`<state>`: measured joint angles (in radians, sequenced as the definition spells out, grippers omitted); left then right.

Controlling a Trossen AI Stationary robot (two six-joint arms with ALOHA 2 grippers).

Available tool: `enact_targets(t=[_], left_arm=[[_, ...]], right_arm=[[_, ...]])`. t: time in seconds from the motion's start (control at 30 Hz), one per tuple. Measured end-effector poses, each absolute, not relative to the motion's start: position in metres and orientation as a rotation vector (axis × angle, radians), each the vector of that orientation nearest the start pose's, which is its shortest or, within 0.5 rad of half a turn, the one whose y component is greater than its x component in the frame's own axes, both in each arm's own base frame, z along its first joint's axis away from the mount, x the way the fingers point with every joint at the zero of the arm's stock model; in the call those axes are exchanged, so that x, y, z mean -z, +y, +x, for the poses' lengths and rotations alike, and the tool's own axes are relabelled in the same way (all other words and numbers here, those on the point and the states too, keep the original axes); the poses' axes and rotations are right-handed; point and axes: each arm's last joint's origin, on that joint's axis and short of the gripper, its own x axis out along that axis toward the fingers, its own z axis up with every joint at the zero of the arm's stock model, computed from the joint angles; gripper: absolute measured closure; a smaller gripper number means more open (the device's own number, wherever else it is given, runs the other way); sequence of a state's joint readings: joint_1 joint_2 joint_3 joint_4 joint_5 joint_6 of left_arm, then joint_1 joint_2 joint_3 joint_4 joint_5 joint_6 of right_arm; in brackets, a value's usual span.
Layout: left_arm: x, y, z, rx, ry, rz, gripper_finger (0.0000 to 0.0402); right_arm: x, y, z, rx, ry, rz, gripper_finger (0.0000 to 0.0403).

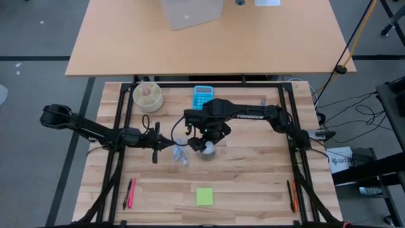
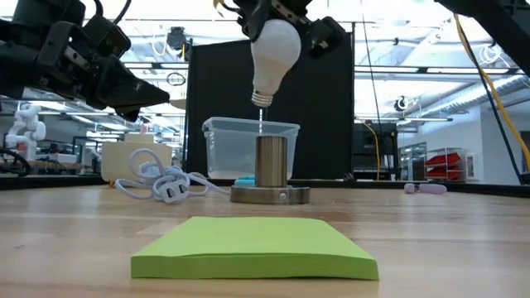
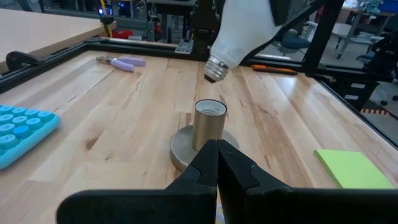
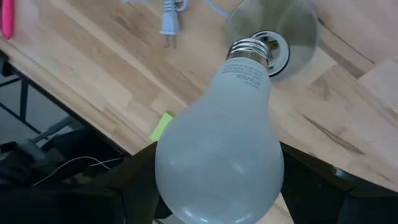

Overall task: Screw lightbulb
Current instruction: Insert the lightbulb into the lamp

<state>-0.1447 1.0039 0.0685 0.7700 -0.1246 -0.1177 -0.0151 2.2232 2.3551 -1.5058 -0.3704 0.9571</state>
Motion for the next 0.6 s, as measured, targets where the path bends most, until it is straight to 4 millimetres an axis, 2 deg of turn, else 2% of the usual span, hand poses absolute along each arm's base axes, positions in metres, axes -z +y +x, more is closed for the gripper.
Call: enact_targets(t=[0.37,0.6], left_arm=[[-0.149,-0.02,0.166,0.011,0.165,-0.083,0.0401],[-0.149,-0.02,0.166,0.011,0.165,-0.083,0.0401]], right_arm=[[-0.293,0.005,0.442,0.42,1.478,1.091,0.0134],[-0.283,-0.002,0.444,0.45,1.509,1.097,0.0133]])
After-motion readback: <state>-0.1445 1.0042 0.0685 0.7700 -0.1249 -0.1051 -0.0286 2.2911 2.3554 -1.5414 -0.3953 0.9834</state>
